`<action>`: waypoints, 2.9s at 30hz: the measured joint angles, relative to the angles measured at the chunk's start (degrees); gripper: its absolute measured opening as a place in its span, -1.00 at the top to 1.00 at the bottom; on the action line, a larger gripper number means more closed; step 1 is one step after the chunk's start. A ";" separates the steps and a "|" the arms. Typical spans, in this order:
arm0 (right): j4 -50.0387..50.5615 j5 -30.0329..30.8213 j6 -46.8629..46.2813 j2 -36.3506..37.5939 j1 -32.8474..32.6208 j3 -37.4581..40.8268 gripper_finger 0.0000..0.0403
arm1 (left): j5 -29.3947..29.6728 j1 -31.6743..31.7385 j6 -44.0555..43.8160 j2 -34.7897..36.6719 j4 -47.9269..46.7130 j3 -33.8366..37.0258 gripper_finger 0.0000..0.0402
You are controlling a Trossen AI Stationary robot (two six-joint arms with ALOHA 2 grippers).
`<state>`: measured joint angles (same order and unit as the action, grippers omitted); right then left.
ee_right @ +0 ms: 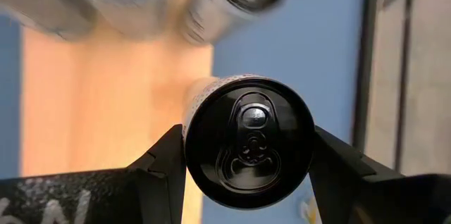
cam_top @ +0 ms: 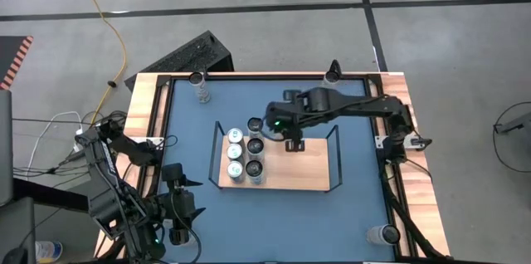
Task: Place canned beverage on shelf
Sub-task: Put the top pink soda can on the shelf
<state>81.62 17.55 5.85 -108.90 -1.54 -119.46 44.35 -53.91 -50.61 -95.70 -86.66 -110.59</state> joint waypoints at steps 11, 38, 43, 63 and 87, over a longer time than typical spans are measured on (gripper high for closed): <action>-4.51 -3.83 1.70 -0.20 0.73 2.34 -0.05 | 0.00 -0.09 1.31 0.00 0.03 0.00 -0.43; -16.71 -9.53 5.16 6.16 3.32 16.13 -0.06 | 1.53 -0.11 1.31 -0.03 0.25 0.00 -0.43; -17.19 -10.28 4.92 5.44 3.56 16.20 -0.07 | 1.53 -0.11 1.33 -0.03 0.33 0.00 -0.43; -17.33 -10.26 2.54 5.55 3.46 16.18 -0.24 | 1.49 -0.11 1.31 -0.02 0.40 0.00 -0.43; -17.18 -10.24 1.74 5.55 2.34 16.18 -0.32 | 1.47 -0.11 1.31 -0.04 0.41 0.00 -0.43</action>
<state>64.45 7.31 7.59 -103.35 0.80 -103.28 45.82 -54.02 -49.30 -95.74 -86.25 -110.59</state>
